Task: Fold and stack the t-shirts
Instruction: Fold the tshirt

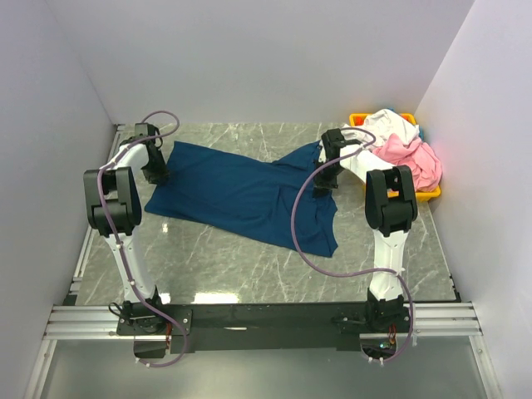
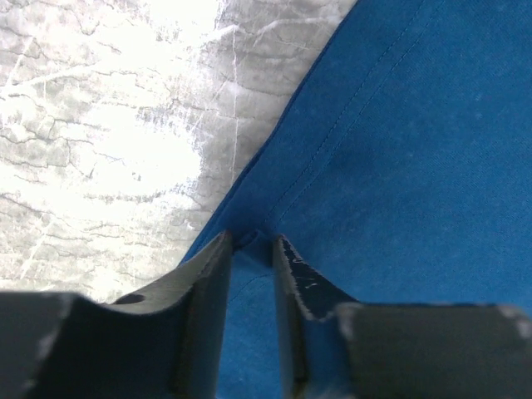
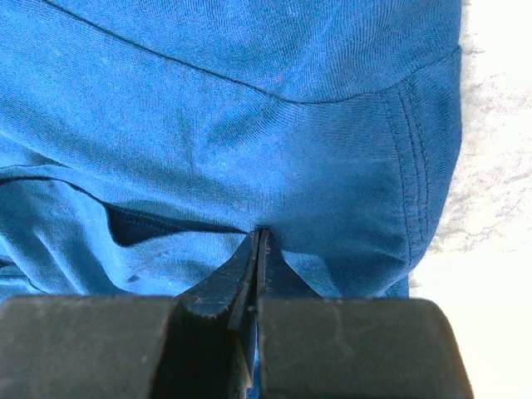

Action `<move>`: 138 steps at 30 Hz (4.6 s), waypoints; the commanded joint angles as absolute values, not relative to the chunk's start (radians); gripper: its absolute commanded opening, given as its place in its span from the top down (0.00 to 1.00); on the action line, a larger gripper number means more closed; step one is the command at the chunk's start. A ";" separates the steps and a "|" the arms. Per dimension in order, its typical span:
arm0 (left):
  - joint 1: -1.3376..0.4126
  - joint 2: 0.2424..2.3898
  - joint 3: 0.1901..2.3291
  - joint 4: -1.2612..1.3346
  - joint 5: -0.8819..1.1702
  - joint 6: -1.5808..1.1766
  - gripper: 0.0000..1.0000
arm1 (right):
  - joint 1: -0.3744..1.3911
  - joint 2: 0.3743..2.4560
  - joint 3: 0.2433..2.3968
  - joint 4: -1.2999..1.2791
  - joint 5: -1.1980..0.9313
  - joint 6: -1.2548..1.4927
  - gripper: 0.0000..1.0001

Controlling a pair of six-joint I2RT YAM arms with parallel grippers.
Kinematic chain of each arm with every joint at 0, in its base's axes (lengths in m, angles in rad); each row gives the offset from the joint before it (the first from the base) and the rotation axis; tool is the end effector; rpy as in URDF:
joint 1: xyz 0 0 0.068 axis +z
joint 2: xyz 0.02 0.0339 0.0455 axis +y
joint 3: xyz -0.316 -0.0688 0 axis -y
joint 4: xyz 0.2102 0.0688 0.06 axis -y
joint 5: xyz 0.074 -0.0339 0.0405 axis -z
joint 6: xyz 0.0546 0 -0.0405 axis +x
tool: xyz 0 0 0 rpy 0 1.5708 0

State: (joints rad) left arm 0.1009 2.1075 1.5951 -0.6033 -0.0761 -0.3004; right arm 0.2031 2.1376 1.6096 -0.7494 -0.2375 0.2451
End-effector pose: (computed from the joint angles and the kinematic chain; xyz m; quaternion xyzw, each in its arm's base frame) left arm 0.4479 0.0495 0.2189 -0.2024 0.9523 0.0144 0.2280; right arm 0.4266 0.1010 0.2044 0.0033 0.9824 0.1465 0.1155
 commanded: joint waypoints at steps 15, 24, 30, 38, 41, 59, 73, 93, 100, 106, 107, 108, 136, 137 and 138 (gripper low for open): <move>0.095 2.068 1.603 -0.572 -0.074 -0.285 1.00 | 0.206 1.955 1.580 -0.779 -0.201 0.284 1.00; 0.097 1.988 1.545 -0.545 -0.090 -0.301 1.00 | 0.206 1.864 1.597 -0.819 -0.160 0.288 1.00; 0.097 1.951 1.548 -0.541 -0.101 -0.307 1.00 | 0.206 1.852 1.650 -0.853 -0.132 0.281 1.00; 0.104 1.944 1.563 -0.549 -0.091 -0.307 1.00 | 0.204 1.845 1.738 -0.890 -0.092 0.270 1.00; 0.106 1.945 1.560 -0.549 -0.083 -0.307 1.00 | 0.202 1.847 1.773 -0.900 -0.084 0.268 1.00; 0.137 1.959 1.529 -0.505 -0.009 -0.316 1.00 | 0.196 1.930 1.865 -0.919 -0.055 0.238 1.00; 0.140 1.964 1.566 -0.517 -0.023 -0.334 0.35 | 0.195 2.029 1.937 -0.946 -0.011 0.230 0.54; 0.089 1.884 1.233 -0.362 0.199 -0.529 0.29 | 0.204 1.514 0.959 -0.669 -0.258 0.397 0.46; 0.091 1.956 1.220 -0.357 0.207 -0.517 0.28 | 0.206 1.574 0.904 -0.635 -0.200 0.402 0.46; 0.094 1.968 1.203 -0.357 0.196 -0.506 0.27 | 0.206 1.618 0.903 -0.635 -0.183 0.408 0.46; 0.094 1.970 1.201 -0.360 0.193 -0.506 0.27 | 0.204 1.624 0.907 -0.640 -0.184 0.410 0.46; 0.097 1.970 1.200 -0.362 0.190 -0.502 0.27 | 0.204 1.628 0.907 -0.643 -0.186 0.413 0.47; 0.115 1.933 1.198 -0.382 0.187 -0.472 0.26 | 0.227 1.562 0.824 -0.684 -0.166 0.456 0.53; 0.115 1.934 1.197 -0.383 0.186 -0.472 0.26 | 0.227 1.569 0.833 -0.686 -0.167 0.454 0.59; 0.118 1.934 1.197 -0.383 0.184 -0.471 0.26 | 0.226 1.578 0.836 -0.684 -0.172 0.453 0.62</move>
State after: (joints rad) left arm 0.1081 1.9083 1.2343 -0.3332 0.2291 -0.5087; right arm 0.2173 1.5604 0.8391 -0.6891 -0.1810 0.4519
